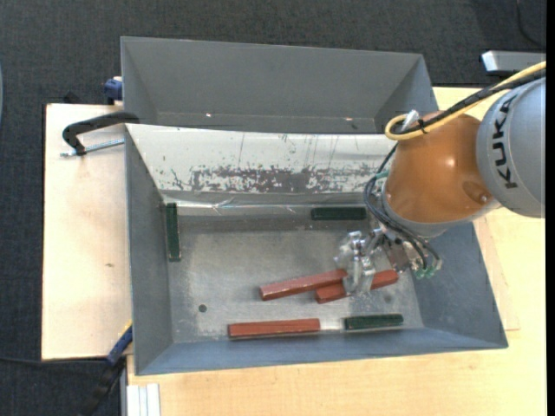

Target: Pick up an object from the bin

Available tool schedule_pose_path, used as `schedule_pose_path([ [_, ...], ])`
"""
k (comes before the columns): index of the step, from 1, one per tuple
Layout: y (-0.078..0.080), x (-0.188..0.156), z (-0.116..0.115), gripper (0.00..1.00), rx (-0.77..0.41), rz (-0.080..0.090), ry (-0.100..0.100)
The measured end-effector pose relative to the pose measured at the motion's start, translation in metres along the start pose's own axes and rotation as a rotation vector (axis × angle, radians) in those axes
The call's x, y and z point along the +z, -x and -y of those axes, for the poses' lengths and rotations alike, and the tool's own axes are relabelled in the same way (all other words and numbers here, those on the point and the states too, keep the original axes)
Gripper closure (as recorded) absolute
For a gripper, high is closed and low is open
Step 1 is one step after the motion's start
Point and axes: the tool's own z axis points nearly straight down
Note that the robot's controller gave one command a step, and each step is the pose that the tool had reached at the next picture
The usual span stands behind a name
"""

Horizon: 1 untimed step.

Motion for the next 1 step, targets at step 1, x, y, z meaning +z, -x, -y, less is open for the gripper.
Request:
schedule_pose_path([
  [1,-0.0185,-0.0417,-0.0113,1.0,0.001,0.004,-0.002],
])
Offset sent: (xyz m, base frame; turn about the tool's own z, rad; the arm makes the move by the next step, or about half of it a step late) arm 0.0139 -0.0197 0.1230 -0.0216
